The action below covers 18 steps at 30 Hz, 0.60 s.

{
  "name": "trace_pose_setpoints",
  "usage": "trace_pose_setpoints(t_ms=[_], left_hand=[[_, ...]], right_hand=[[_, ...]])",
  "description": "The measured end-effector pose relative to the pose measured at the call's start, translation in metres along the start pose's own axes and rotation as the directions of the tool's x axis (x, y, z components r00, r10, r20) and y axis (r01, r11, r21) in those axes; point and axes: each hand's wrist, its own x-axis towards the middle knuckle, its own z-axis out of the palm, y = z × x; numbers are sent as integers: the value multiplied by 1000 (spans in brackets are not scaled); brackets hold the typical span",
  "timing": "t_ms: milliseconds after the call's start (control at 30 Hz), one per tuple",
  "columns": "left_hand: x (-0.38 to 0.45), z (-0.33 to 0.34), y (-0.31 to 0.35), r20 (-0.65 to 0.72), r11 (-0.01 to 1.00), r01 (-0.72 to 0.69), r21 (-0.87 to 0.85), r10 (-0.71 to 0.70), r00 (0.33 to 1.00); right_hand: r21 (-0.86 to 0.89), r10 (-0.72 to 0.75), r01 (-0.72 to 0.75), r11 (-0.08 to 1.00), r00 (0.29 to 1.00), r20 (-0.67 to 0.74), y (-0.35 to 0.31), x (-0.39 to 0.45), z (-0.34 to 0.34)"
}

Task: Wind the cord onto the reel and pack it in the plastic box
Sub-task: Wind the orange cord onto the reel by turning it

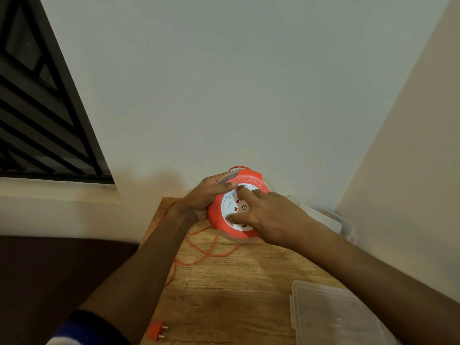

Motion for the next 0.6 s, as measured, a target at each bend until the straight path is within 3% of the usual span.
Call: trace_pose_setpoints(t_ms=[600], left_hand=[[-2,-2,0,-2,998,-9,63,9,1000]], right_hand=[[-88,-4,9,996,999,55,-4,4,-9]])
